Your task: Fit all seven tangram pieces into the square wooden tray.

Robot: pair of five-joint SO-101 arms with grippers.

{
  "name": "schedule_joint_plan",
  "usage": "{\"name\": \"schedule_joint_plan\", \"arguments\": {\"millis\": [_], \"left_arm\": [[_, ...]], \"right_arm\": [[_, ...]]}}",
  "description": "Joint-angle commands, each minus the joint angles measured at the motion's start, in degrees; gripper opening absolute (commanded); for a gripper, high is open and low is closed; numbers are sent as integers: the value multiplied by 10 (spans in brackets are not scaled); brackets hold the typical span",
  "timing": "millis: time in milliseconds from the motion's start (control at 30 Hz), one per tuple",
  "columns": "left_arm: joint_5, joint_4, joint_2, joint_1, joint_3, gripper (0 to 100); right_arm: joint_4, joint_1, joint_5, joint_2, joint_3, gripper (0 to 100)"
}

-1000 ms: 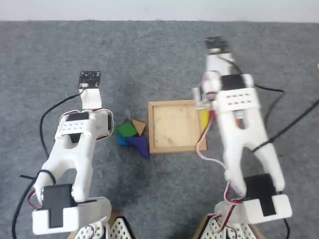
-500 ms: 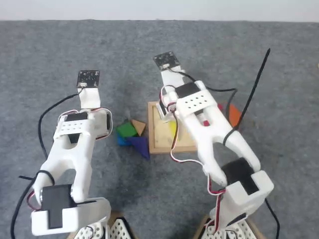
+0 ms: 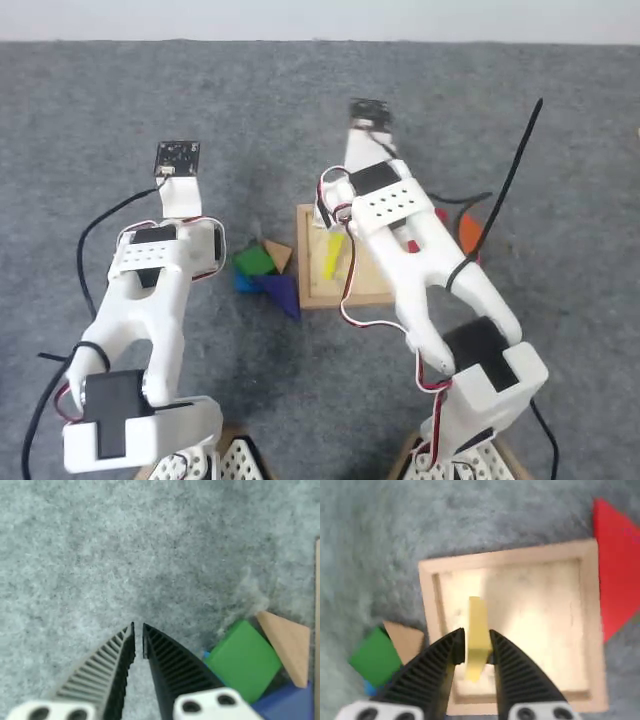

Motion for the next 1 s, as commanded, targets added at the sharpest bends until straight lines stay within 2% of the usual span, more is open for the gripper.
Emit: {"name": "schedule_joint_plan", "arguments": {"millis": [0, 133, 300, 500, 700, 833, 967], "left_arm": [[-4, -12, -2, -3, -5, 29], [-4, -12, -2, -3, -4, 29], [-4, -12, -2, -3, -4, 29], [-4, -12, -2, -3, -5, 29], [-4, -12, -2, -3, -5, 29], [-4, -12, -2, -3, -5, 29], [-4, -12, -2, -3, -4, 29]], "right_arm": [[-11, 15, -111, -8, -33, 91], [-8, 22, -156, -8, -32, 91], [24, 22, -153, -13, -32, 91], [116, 22, -55, -10, -32, 91], [175, 22, -10, -16, -24, 89], [159, 30, 18, -28, -19, 91], [31, 77, 20, -19, -13, 91]]}}
